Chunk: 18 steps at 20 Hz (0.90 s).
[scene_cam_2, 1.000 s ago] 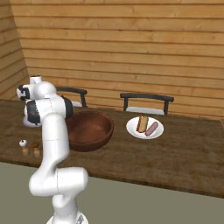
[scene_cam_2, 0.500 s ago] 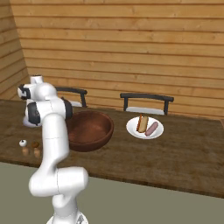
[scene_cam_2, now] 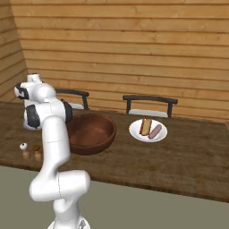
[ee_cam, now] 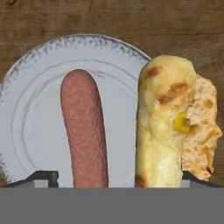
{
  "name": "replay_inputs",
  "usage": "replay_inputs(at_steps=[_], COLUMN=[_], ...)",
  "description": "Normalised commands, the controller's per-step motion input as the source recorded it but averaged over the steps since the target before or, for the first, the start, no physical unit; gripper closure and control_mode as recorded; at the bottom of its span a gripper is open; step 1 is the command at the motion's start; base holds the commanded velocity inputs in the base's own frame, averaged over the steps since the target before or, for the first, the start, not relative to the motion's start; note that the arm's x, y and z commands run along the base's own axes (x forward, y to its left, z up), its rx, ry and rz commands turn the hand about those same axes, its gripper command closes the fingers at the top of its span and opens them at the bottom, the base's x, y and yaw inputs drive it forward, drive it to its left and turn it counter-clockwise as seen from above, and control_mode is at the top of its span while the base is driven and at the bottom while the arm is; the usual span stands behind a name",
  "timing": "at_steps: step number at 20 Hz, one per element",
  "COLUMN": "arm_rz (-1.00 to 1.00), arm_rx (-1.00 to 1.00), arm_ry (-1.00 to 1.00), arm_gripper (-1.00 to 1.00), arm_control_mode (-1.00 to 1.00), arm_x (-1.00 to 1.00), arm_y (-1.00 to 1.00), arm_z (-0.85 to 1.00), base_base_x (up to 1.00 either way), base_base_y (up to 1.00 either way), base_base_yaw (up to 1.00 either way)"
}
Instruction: Place one bun and one sausage from the bowl on each plate.
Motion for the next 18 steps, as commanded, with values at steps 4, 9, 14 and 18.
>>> replay_inputs(at_steps=[4, 9, 14, 18], arm_rz=[0.07, 0.13, 0.03, 0.00], arm_rx=[0.01, 0.03, 0.02, 0.02], arm_ry=[-0.17, -0.41, -0.47, -0.52], arm_gripper=[-1.00, -1.00, -1.00, -1.00], arm_control_mode=[-1.00, -1.00, -1.00, -1.00], arm_x=[-0.08, -0.04, -0.18, 0.00], arm_y=[-0.03, -0.06, 0.00, -0.01], arm_z=[-0.09, -0.28, -0.40, -0.32], base_base_x=[0.00, 0.00, 0.00, 0.00], base_base_y=[0.00, 0.00, 0.00, 0.00], base_base_yaw=[0.00, 0.00, 0.00, 0.00])
